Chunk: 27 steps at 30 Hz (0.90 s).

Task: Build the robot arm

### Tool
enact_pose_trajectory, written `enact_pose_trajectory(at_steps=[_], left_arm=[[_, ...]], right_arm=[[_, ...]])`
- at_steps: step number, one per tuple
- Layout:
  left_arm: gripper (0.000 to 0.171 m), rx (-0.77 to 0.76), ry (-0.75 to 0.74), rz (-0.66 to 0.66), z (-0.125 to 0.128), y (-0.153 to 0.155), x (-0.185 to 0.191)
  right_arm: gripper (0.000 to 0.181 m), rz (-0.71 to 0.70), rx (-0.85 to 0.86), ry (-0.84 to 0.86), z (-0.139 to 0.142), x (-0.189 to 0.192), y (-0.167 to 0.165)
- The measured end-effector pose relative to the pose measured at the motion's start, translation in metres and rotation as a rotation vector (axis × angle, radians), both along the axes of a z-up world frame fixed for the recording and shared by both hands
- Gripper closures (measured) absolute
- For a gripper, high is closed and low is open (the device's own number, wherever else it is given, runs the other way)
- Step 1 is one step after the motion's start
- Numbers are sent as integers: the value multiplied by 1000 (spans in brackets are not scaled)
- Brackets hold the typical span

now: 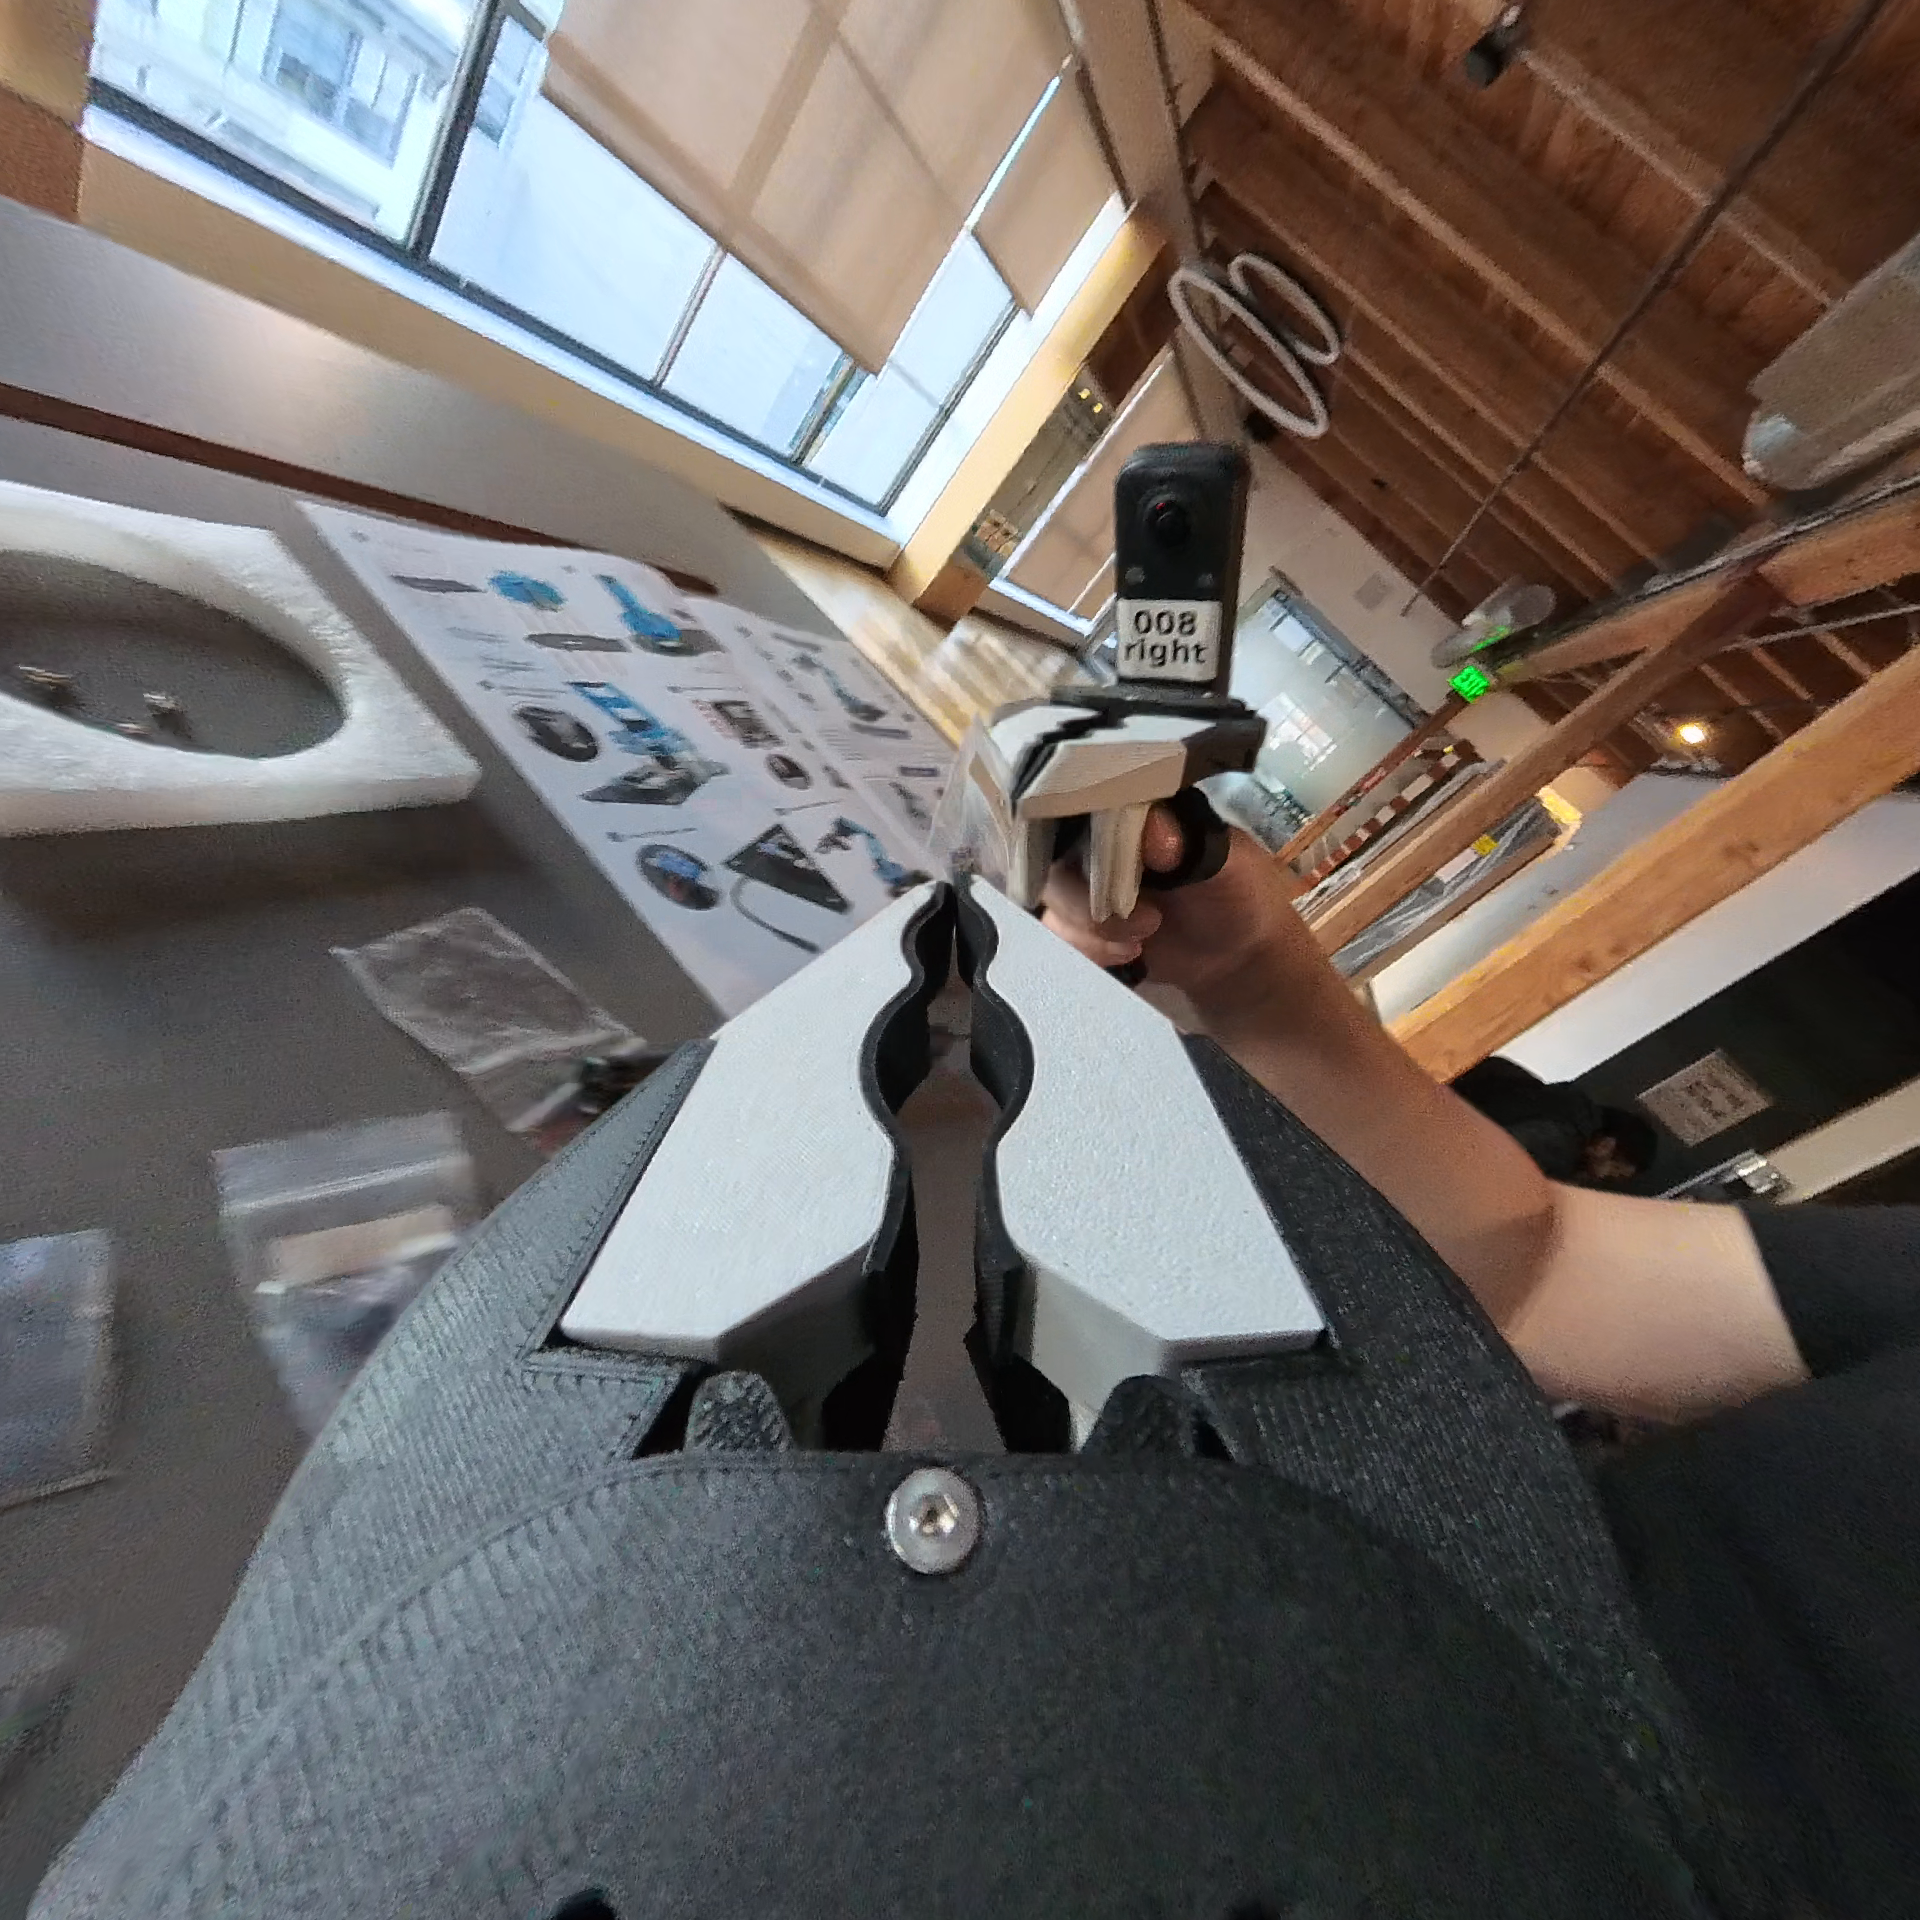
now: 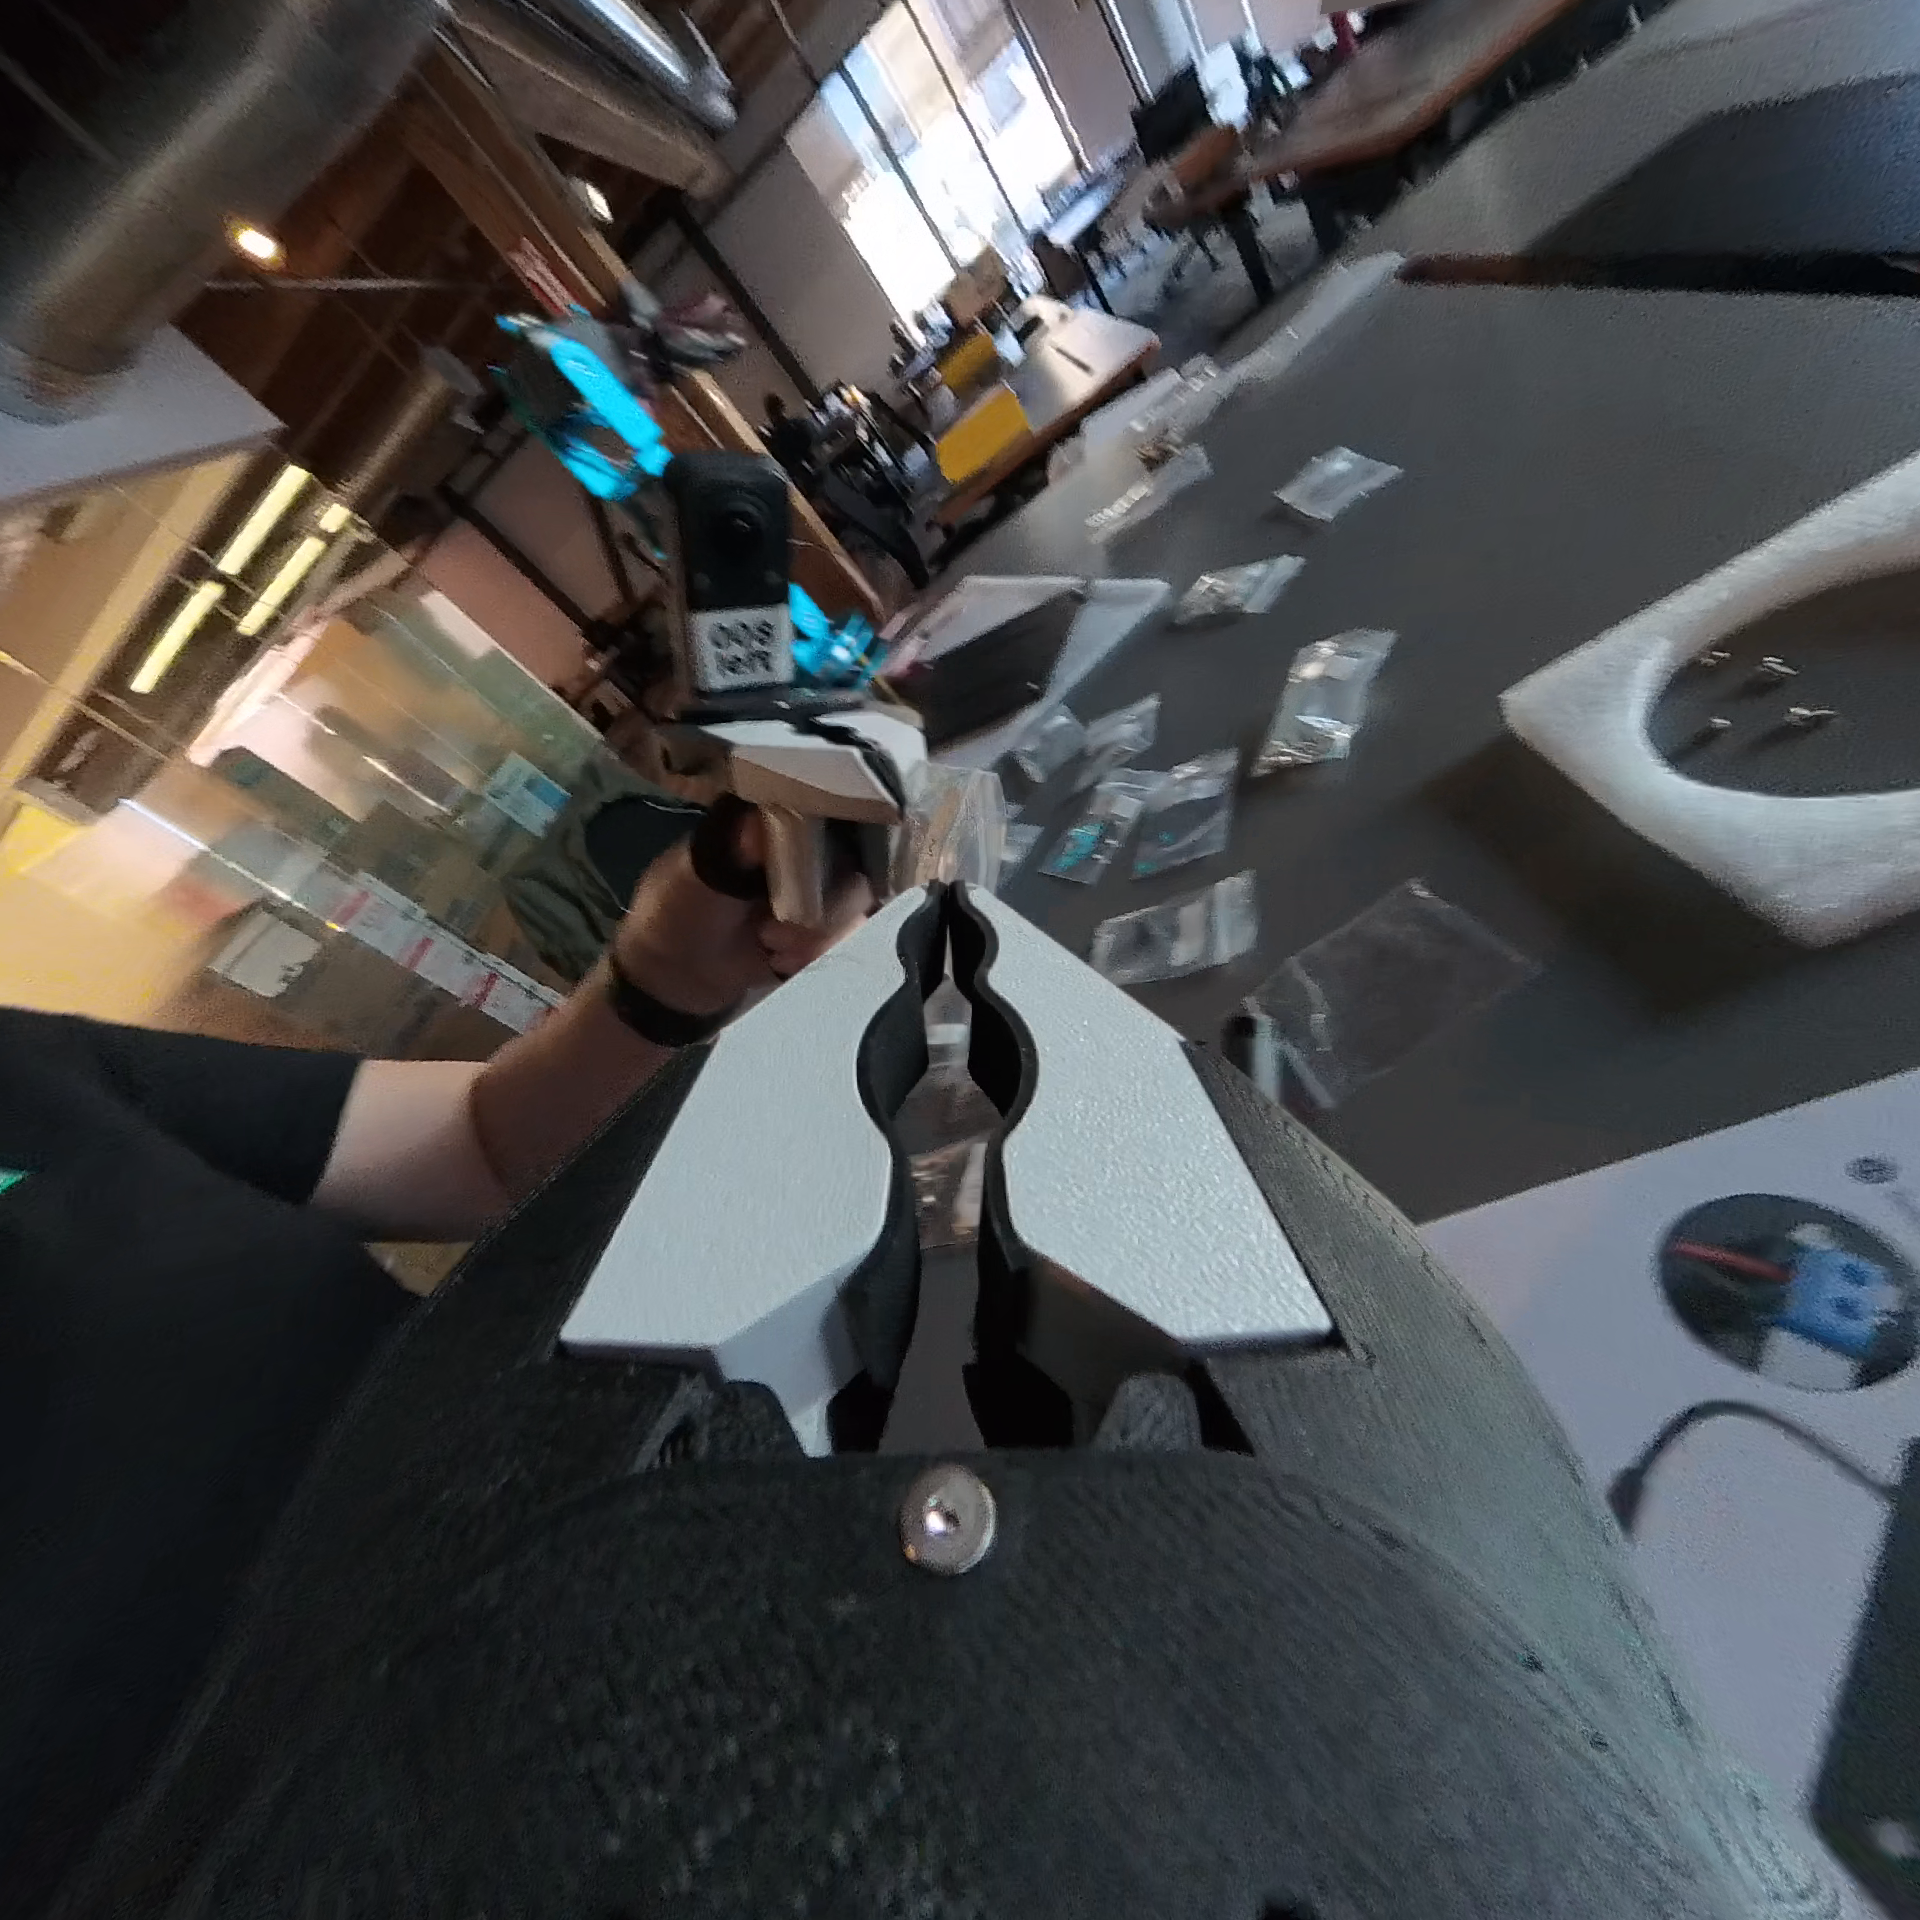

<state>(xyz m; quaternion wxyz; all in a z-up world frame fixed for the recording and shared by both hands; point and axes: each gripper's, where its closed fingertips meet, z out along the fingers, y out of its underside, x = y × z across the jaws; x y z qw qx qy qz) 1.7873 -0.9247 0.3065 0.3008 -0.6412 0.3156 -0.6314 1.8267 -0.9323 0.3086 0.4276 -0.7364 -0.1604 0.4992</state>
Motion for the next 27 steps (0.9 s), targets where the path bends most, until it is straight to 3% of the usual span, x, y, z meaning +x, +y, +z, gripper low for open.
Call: enact_pose_trajectory(at_steps=[8,13,16,19,24,27], left_arm=[[171,-81,263,60,-29,124,28],[171,-116,458,66,-56,170,46],[171,-102,567,50,-68,184,50],[171,-78,648,46,-77,195,50],[171,-128,672,19,-74,201,55],[171,-91,745,-13,-71,198,57]], right_arm=[[181,-44,-260,-83,-57,18,120],[181,-68,-397,-93,-87,32,161],[181,-73,-402,-105,-91,41,171],[181,-47,-402,47,-78,42,175],[181,-31,-446,149,-84,45,181],[181,-53,-452,124,-88,48,181]])
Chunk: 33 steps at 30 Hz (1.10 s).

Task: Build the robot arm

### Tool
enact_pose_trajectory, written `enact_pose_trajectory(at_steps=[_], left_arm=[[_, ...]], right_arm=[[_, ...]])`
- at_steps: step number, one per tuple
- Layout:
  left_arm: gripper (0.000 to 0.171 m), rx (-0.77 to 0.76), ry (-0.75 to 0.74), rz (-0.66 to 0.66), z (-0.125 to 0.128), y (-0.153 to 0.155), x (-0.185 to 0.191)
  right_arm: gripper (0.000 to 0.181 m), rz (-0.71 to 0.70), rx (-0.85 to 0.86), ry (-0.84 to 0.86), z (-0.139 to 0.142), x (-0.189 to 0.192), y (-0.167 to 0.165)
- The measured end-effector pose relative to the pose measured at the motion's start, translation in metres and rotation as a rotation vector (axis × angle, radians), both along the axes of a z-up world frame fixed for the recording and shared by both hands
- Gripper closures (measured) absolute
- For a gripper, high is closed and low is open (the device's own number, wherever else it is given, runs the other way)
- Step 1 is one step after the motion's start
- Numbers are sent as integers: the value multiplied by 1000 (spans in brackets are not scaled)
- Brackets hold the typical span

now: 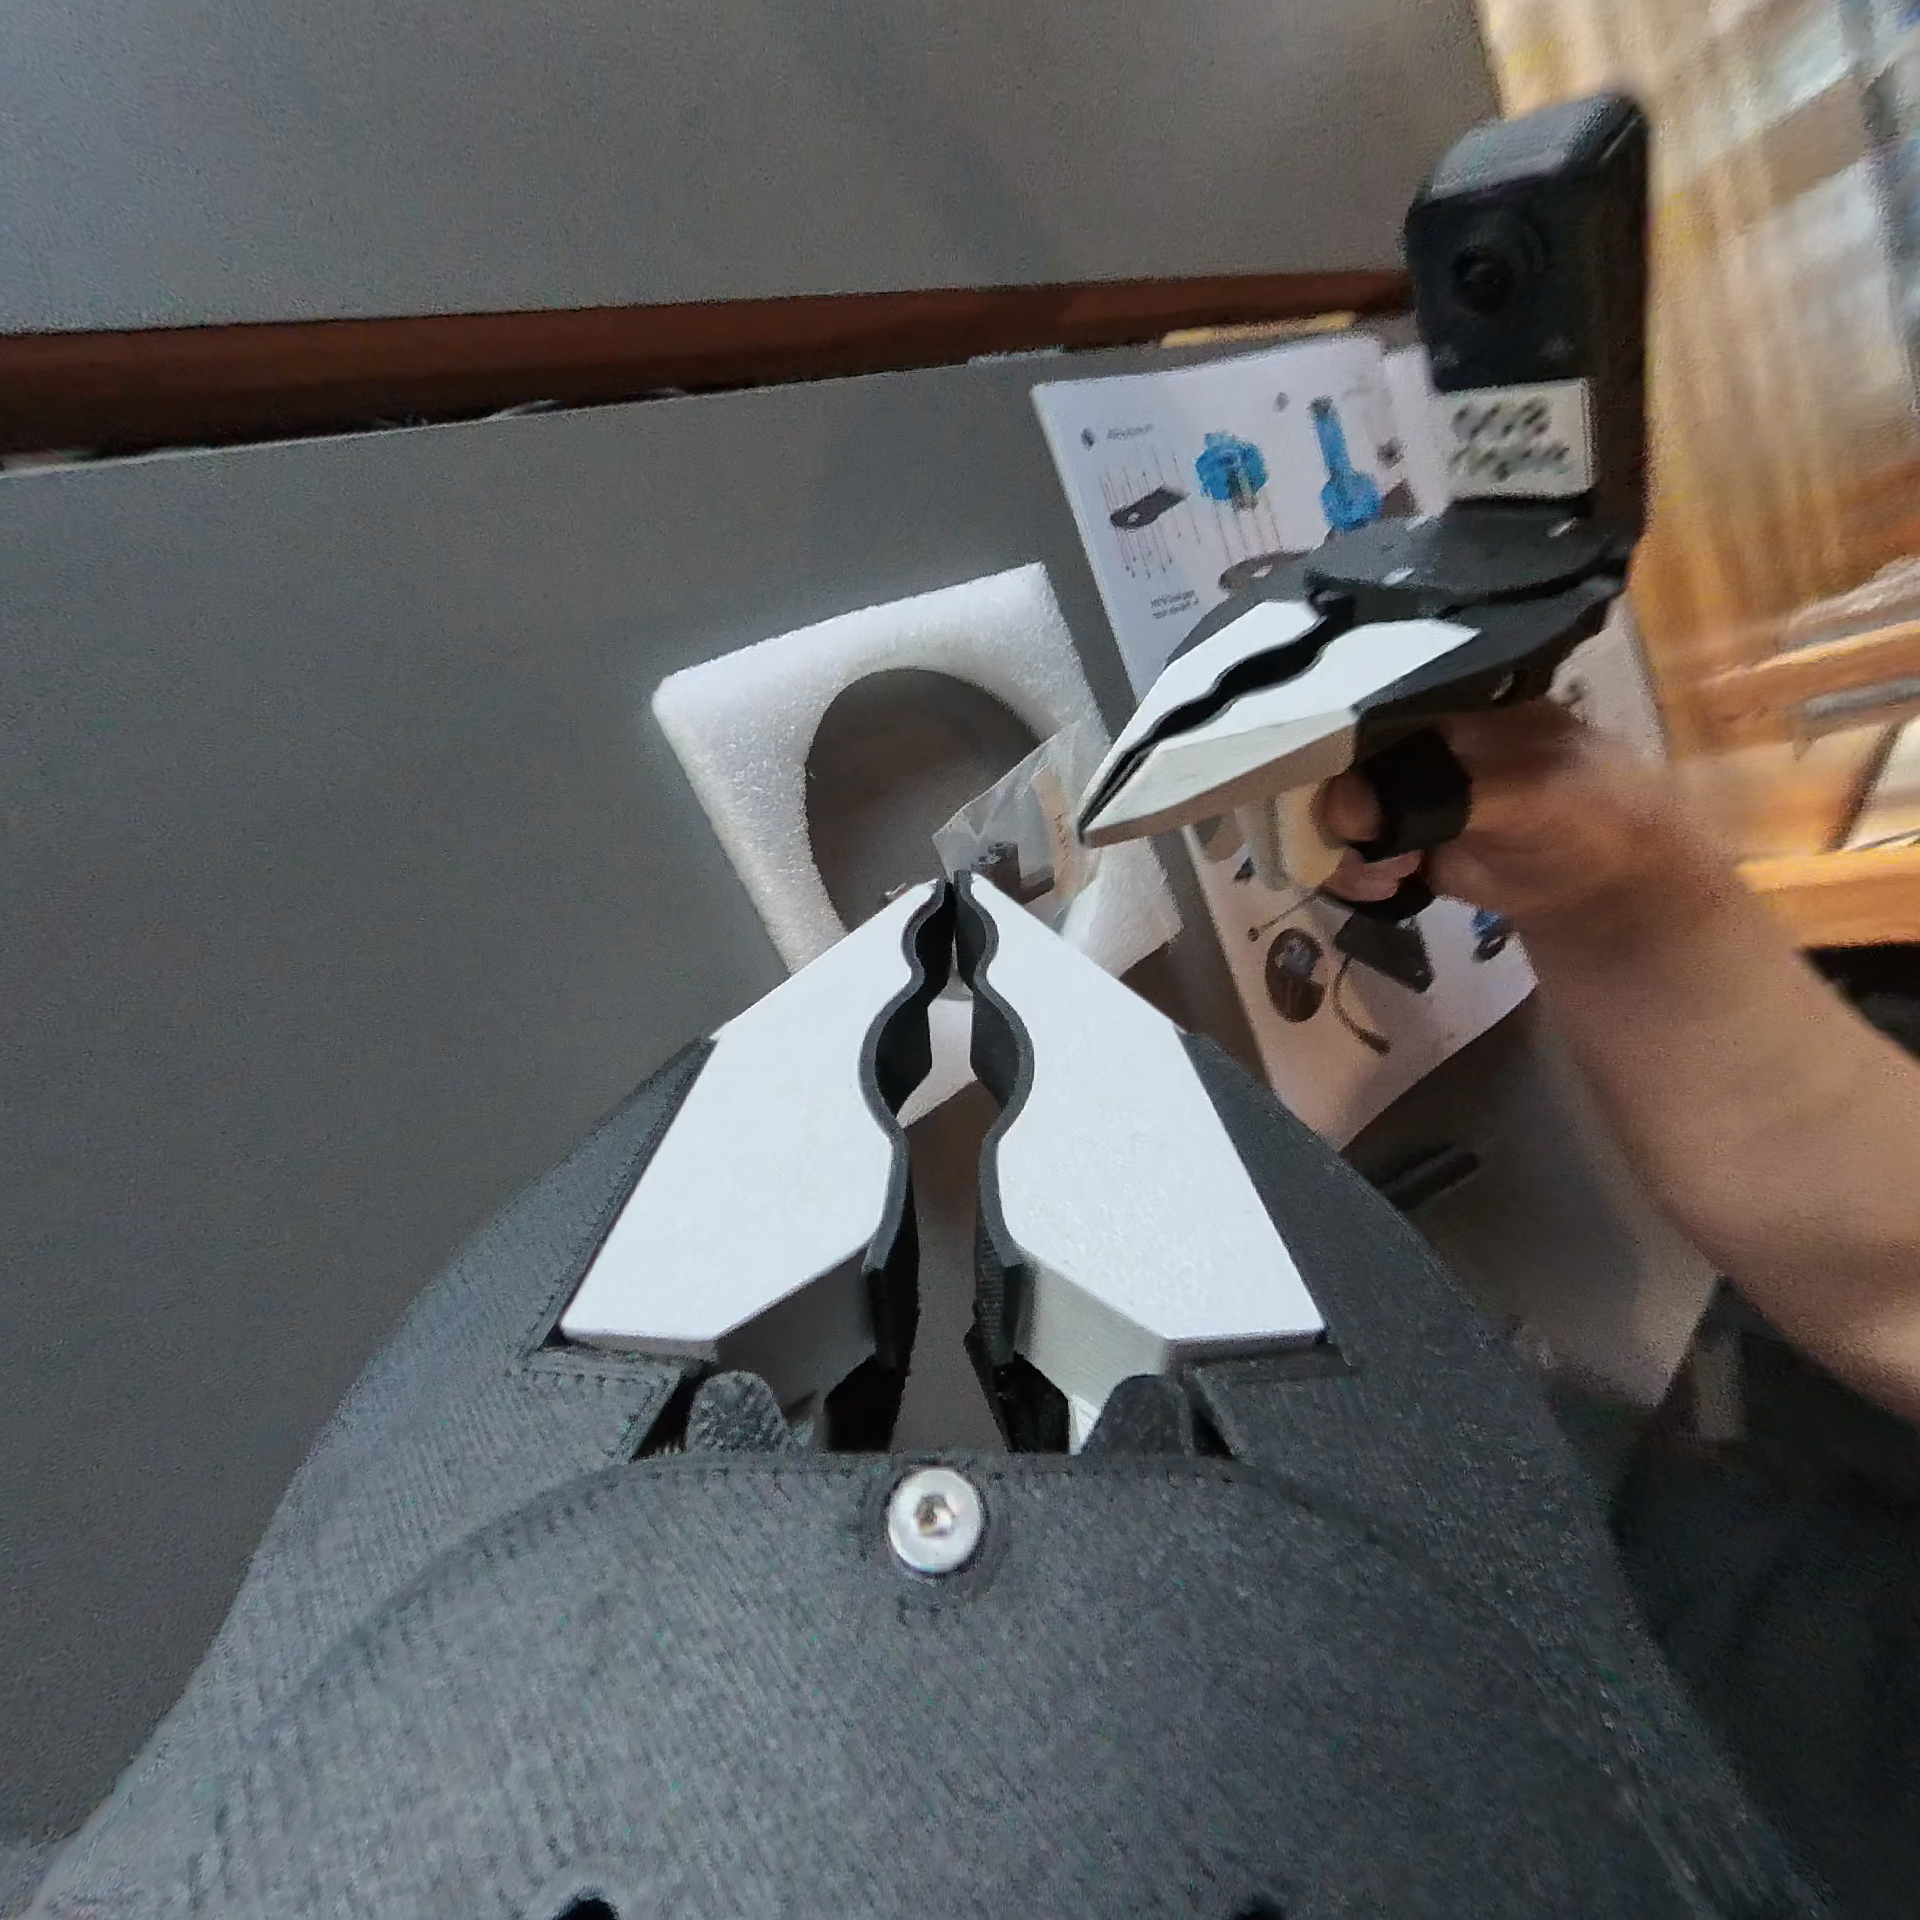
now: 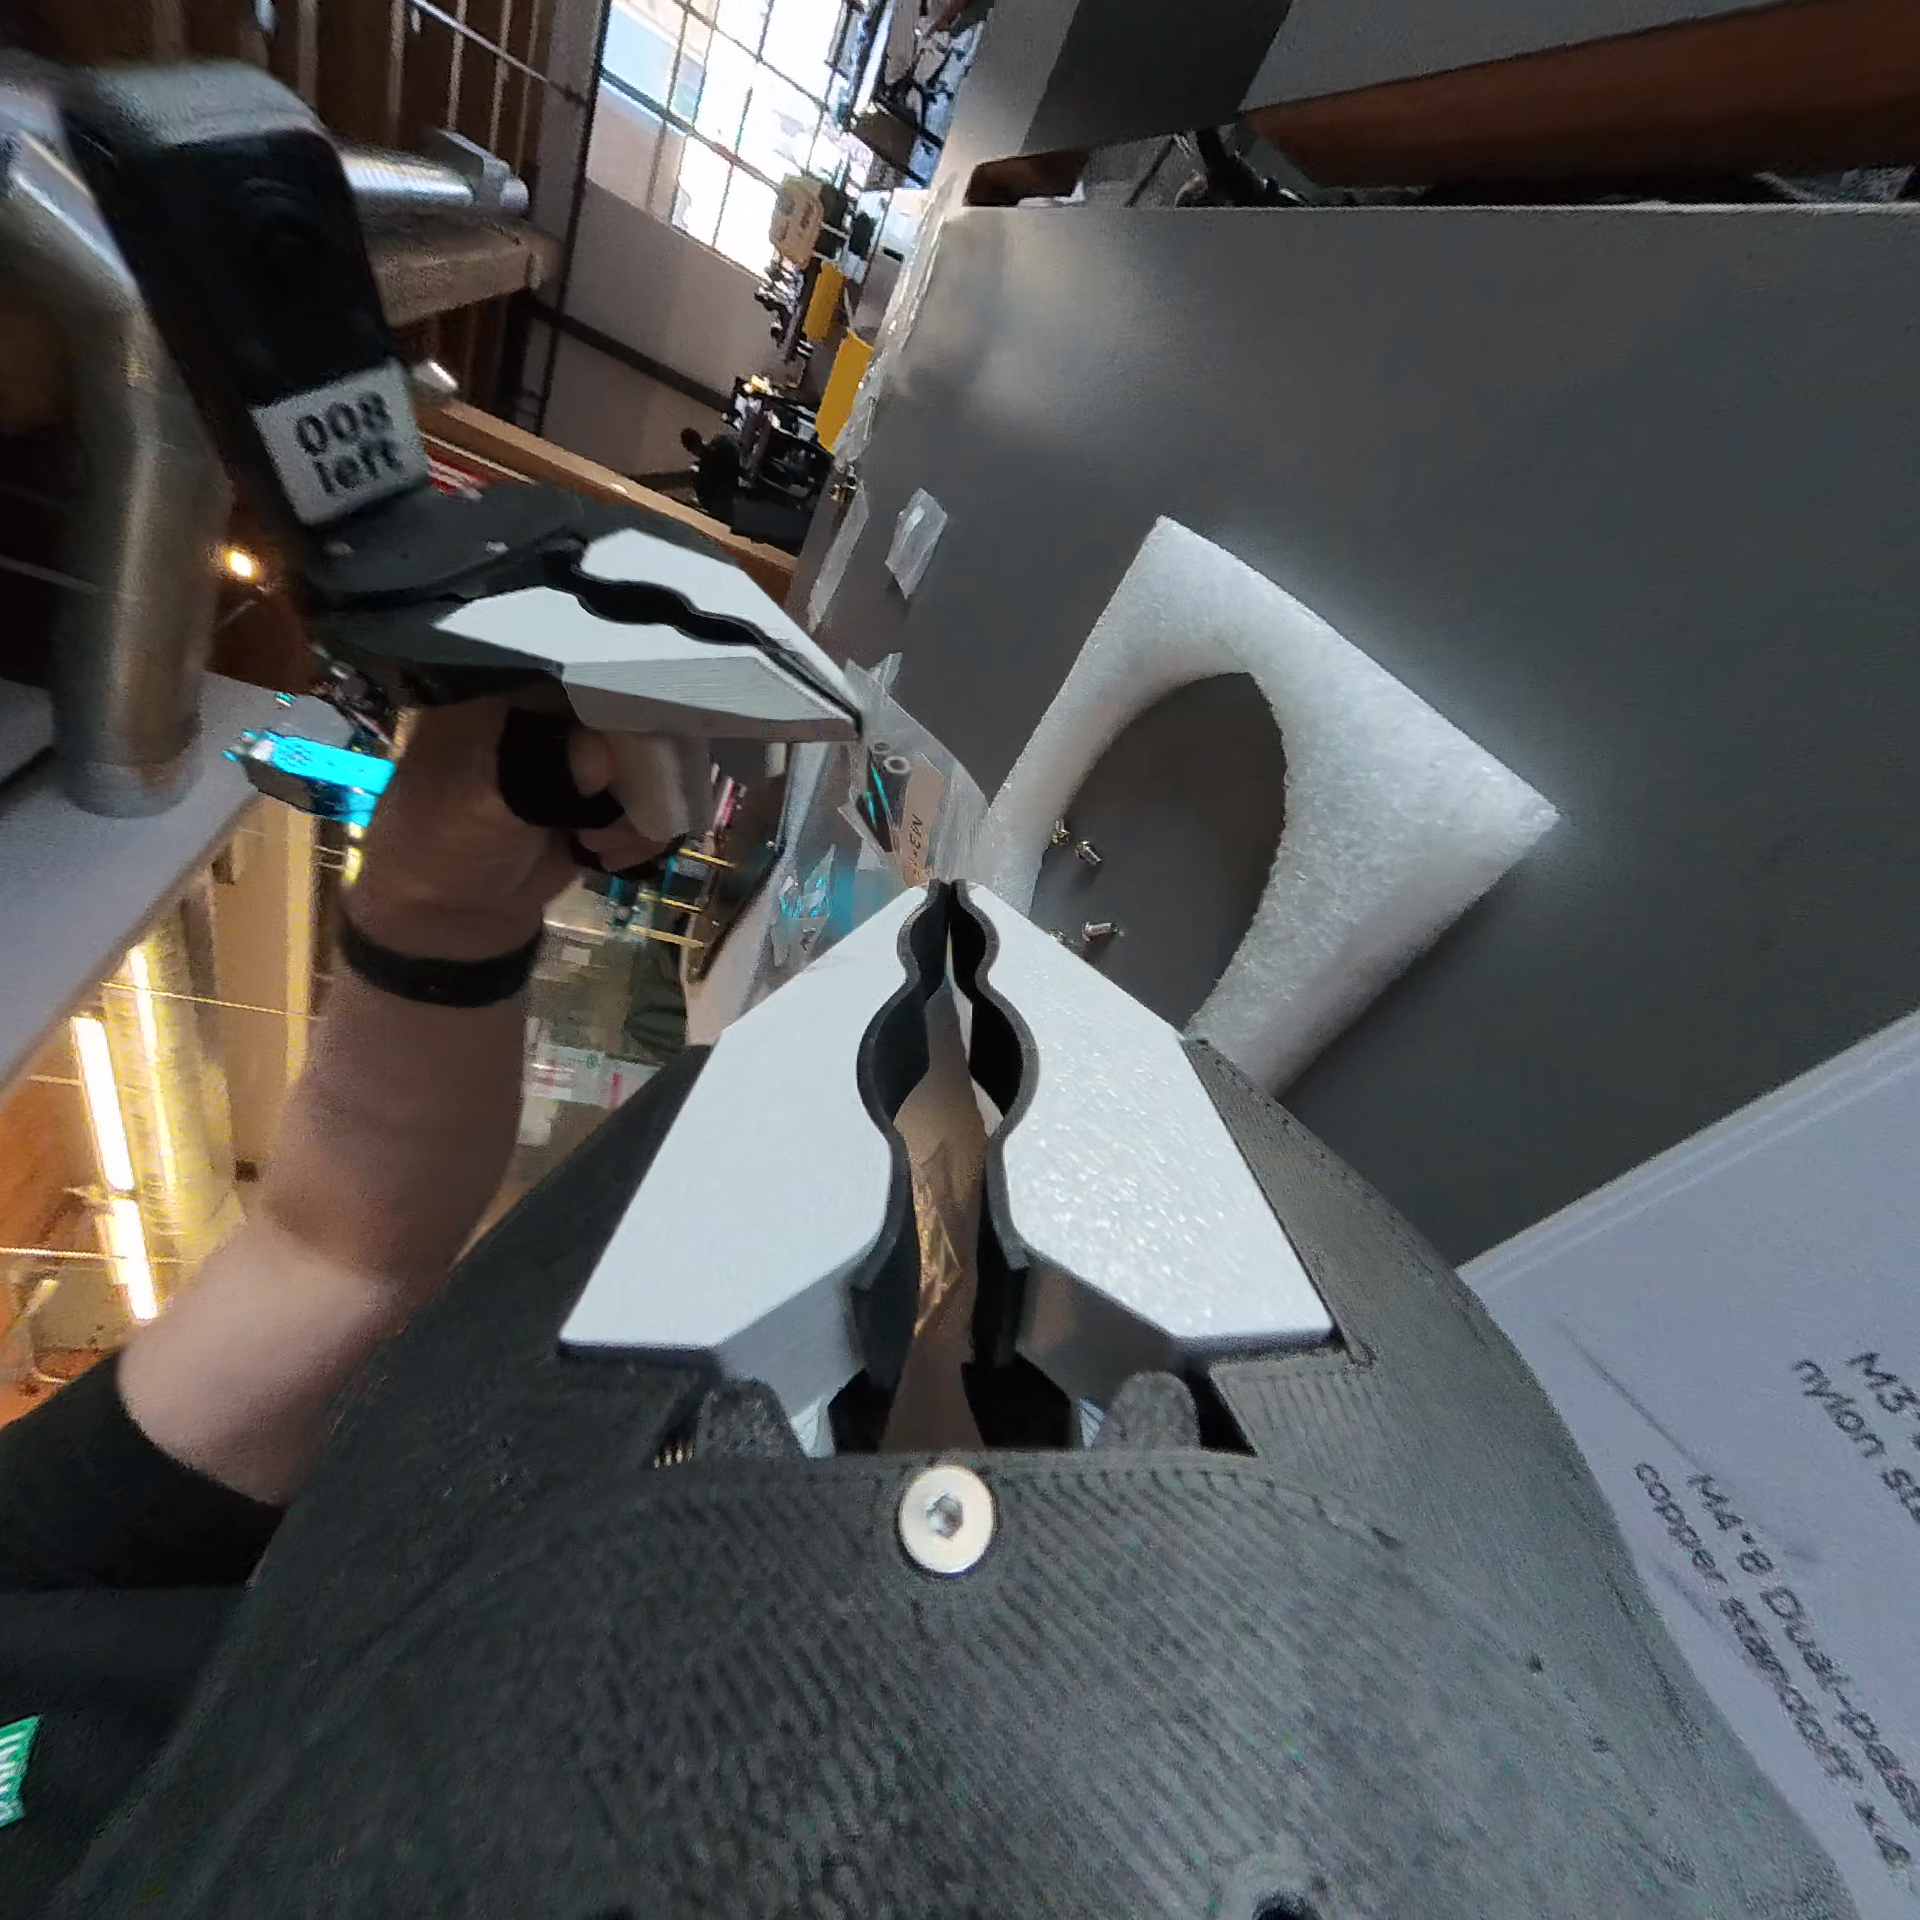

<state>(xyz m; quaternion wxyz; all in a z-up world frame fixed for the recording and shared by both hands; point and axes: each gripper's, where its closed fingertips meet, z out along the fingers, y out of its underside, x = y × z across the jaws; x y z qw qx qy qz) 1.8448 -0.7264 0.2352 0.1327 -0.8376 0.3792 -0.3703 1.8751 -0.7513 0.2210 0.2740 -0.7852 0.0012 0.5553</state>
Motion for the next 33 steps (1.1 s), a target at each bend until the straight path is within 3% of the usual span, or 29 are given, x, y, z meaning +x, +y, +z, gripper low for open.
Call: enact_pose_trajectory(at_steps=[5,13,20,33], left_arm=[[171,50,184,-76,-12,3,-4],[171,80,179,-118,-20,-3,4],[171,95,123,-119,-22,-11,16],[171,132,96,-105,-26,-10,21]], right_arm=[[181,17,3,-98,-5,-2,1],[178,115,243,-288,5,7,-8],[179,116,206,-452,-17,26,-1],[167,151,196,-532,-27,33,1]])
